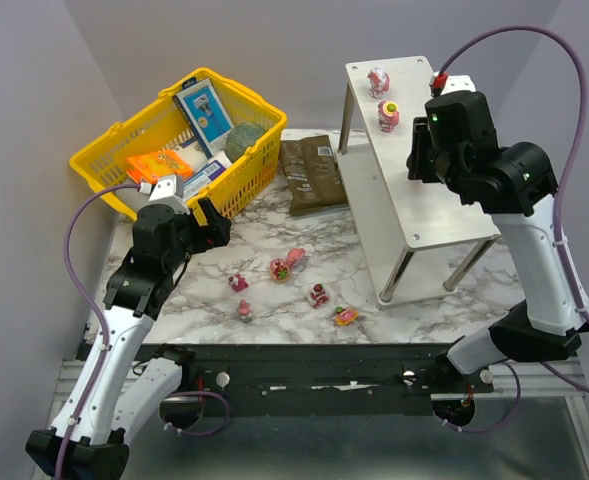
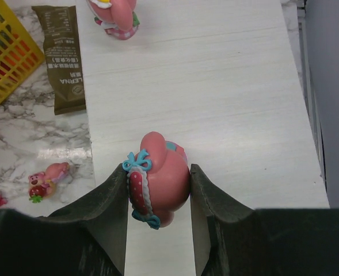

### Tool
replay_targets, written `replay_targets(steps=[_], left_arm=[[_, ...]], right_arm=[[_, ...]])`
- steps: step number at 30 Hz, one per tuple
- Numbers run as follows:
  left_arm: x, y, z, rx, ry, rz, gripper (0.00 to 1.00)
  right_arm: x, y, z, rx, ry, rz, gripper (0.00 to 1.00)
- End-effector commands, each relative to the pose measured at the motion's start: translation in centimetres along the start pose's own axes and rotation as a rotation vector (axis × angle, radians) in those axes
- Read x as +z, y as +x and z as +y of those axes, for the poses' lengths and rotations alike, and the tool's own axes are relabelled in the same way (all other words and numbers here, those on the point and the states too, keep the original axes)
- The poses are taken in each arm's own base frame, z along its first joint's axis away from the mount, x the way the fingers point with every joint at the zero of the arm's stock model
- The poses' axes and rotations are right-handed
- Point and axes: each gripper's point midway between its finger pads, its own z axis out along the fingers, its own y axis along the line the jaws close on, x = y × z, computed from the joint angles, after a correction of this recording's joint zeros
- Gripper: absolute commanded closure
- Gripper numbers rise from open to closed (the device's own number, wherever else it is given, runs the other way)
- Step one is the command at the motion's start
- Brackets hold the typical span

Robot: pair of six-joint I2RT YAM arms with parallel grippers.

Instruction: Place and organize the plastic toys onto the shelf

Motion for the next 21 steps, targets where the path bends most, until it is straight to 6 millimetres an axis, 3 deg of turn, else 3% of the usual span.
replay_targets(steps=[1, 7, 12, 21], left_arm=[[0.3, 0.1, -0.4, -0.001, 0.021, -0.001, 0.01], [0.6, 0.1, -0.2, 0.007, 0.011, 0.003, 0.01], [0.7, 0.1, -0.1, 0.011, 0.002, 0.003, 0.01], [0.9, 0.0, -0.1, 0.010, 0.002, 0.001, 0.01]], right_arm=[[0.9, 0.3, 0.8, -0.060, -0.038, 0.038, 0.91], [1.8, 0.0, 2.1, -0.078, -0.082, 0.053, 0.90], [2.9, 0.1, 2.9, -0.100, -0.087, 0.077, 0.84], [4.5, 0.5, 2.9, -0.113, -0.051, 0.106, 0.81]])
